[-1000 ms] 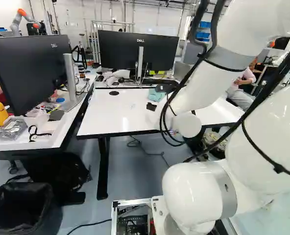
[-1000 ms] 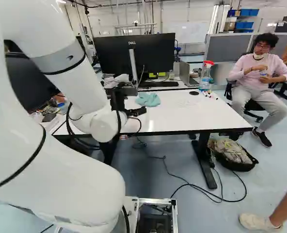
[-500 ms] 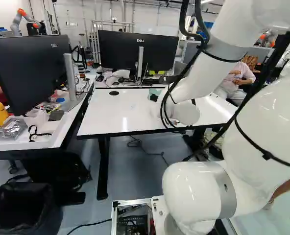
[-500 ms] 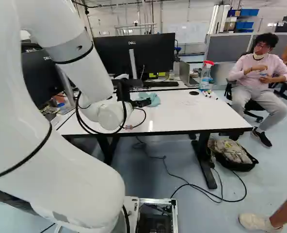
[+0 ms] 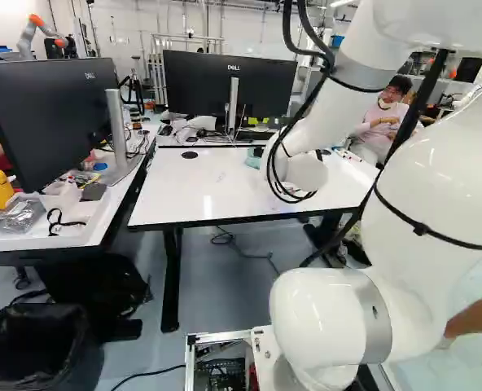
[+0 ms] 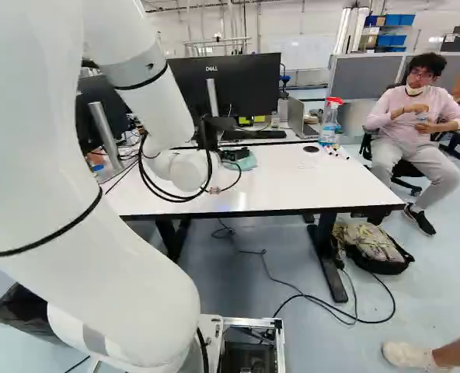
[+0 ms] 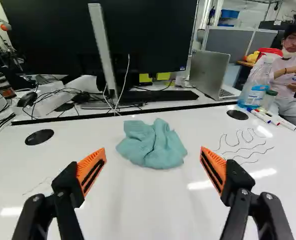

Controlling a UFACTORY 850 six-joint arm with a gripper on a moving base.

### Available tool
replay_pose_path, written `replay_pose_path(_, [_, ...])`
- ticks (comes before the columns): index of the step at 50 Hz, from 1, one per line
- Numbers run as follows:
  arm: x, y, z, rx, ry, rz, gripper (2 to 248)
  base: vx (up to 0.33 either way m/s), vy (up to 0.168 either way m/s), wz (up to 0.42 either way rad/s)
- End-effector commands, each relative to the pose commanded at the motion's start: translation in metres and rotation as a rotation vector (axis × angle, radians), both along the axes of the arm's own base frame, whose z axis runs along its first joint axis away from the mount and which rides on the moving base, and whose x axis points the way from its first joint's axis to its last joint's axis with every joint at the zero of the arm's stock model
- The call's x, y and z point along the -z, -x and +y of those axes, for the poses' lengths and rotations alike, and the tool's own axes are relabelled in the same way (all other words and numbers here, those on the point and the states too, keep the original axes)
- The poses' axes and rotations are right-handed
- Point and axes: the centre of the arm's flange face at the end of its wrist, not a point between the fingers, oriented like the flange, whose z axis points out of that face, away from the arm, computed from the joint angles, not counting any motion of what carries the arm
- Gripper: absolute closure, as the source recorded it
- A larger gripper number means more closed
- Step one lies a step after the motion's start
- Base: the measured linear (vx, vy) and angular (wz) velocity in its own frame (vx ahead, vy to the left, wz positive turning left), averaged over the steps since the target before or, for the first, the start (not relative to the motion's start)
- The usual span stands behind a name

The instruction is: Clean the table with the green towel

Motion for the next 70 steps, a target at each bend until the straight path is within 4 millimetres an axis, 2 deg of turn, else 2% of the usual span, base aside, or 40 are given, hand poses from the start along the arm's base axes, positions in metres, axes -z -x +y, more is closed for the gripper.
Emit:
replay_pose_path(32, [0.005, -0.065, -0.007, -0.002, -0.004, 0.029, 3, 0.000, 0.000, 0.000])
replay_pose_path(70, [0.026, -0.137, -0.018, 0.003, -0.022, 0.183, 3, 0.000, 0.000, 0.000])
